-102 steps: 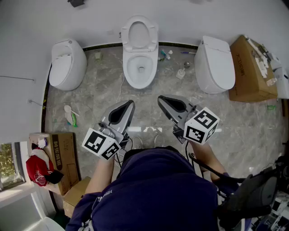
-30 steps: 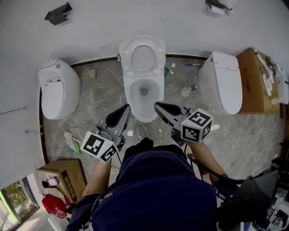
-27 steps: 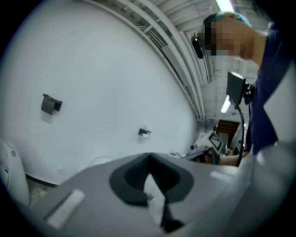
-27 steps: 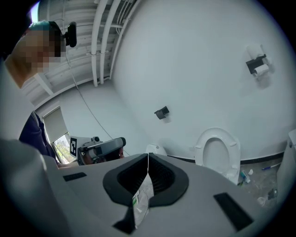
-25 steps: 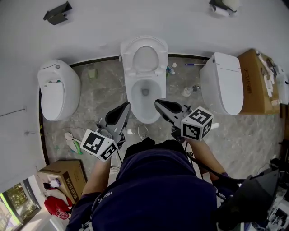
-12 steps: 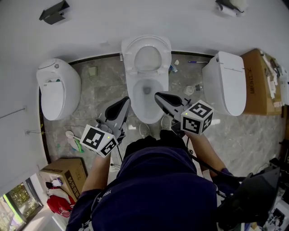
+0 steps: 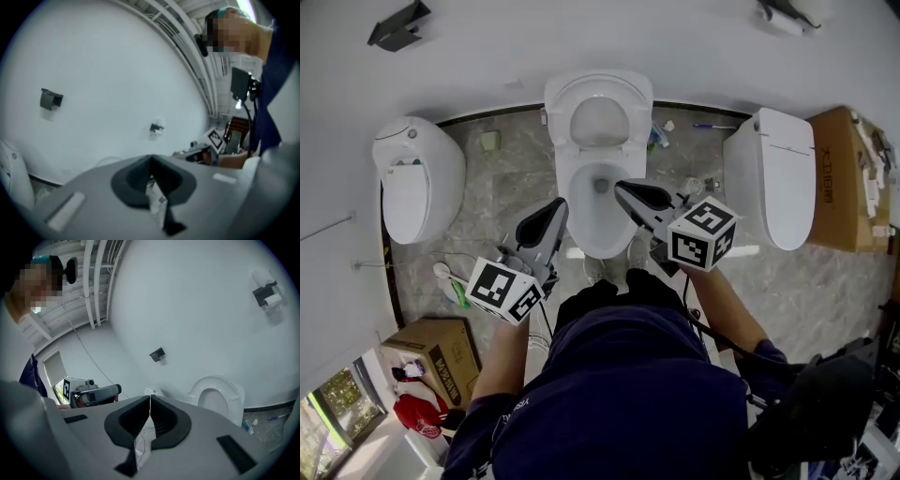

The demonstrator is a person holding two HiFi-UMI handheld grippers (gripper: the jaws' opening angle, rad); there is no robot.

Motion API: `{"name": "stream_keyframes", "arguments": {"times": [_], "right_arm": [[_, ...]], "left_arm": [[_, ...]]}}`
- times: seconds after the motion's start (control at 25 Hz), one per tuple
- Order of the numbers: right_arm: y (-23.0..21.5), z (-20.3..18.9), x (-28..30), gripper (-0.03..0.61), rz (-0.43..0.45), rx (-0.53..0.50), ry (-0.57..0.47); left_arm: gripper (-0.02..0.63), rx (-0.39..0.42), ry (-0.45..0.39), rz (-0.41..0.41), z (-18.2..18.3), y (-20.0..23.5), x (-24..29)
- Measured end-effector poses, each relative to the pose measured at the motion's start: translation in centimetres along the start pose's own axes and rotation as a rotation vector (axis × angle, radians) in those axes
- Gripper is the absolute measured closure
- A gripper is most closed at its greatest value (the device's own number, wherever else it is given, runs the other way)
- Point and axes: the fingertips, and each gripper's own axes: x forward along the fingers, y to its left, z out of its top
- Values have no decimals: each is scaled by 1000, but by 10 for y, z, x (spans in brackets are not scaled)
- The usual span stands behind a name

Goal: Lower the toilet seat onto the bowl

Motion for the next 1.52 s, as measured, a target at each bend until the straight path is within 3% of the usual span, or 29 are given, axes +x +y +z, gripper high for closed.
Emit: {"name": "stream_keyframes", "arguments": {"times": [0.2,0.72,0.84,1.52], "right_arm": [[-60,12,1,571,-20,5,-41],[-206,17,40,566,-144,0,-8],[-235,21,51,488,-163,-3,4],[-338,12,113,419,-283,-62,93]], "left_arm": [[612,-19,21,32,-2,-3,29],[612,-62,86,142,-19,0,56],[612,-70,93,165,-23,-1,59],[612,-105,150,230,-42,16,56]]}}
